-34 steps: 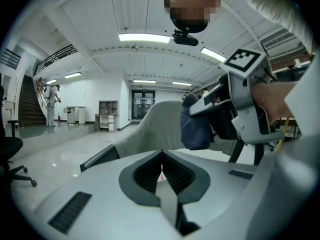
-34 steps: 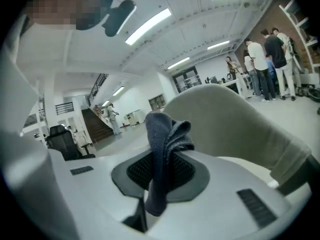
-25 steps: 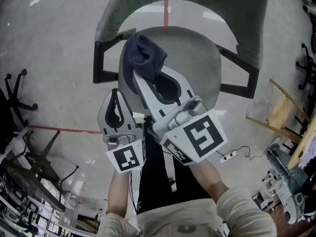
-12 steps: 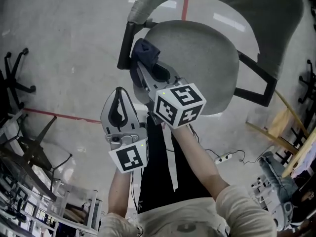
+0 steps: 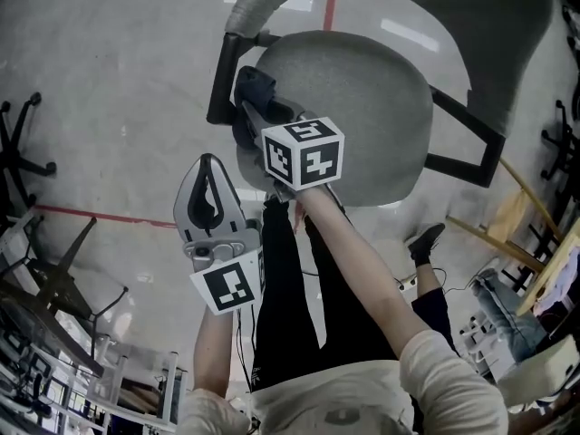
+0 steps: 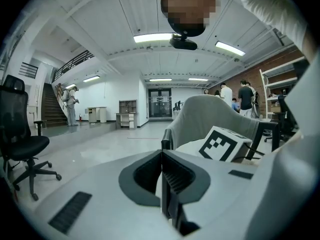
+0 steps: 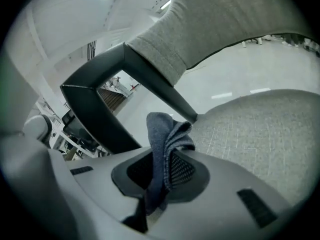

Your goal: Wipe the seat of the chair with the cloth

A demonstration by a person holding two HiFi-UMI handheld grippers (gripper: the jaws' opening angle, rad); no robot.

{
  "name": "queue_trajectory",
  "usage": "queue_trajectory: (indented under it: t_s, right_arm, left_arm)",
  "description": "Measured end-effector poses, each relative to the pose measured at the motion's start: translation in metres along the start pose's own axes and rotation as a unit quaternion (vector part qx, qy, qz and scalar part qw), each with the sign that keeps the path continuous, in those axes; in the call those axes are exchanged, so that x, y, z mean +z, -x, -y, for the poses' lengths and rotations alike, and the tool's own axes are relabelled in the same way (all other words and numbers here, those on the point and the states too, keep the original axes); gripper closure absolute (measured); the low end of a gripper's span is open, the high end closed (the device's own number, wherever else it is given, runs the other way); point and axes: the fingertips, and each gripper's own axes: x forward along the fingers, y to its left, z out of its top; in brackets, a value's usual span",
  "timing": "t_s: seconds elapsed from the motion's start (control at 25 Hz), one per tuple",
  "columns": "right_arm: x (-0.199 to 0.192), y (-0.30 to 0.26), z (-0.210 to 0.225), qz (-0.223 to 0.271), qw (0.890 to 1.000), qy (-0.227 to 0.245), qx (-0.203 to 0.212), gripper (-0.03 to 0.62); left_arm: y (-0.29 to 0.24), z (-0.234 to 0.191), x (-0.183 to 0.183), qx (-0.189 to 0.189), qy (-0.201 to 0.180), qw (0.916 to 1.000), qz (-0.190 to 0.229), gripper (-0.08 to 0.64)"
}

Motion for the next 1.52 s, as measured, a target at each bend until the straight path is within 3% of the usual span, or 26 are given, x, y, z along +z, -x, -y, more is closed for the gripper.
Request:
queue_trajectory:
  t_s: [0.32, 0.64, 0.88, 1.24, 1.52]
  right_arm:
    - [-0.006, -0.004, 0.017, -0.034, 0.999, 0.023, -0.027, 0.535]
    - [-0.008, 0.010, 0.034, -0.033, 0.998, 0.033, -0.053, 0.535]
    - [-0.015, 0.060, 0.082, -0.031, 0.991, 0.054, -0.118, 0.535]
    - [-0.034, 0.142, 0.168, -0.026, 0.977, 0.032, -0.209, 0.535]
    - [-0.044, 0.200, 0.219, -0.020, 0.957, 0.032, -0.288, 0.535]
  left_arm:
    - [-0.006, 0.016, 0.001, -0.006, 0.004, 0.9998, -0.016, 0.545]
    - [-0.015, 0.035, 0.012, -0.029, -0.003, 0.9996, -0.008, 0.545]
    - [-0.017, 0.062, 0.022, -0.061, -0.008, 0.9981, -0.004, 0.545]
    - [-0.019, 0.125, 0.027, -0.119, -0.009, 0.9928, -0.001, 0.545]
    - [-0.023, 0.161, 0.030, -0.163, -0.027, 0.9862, -0.004, 0.545]
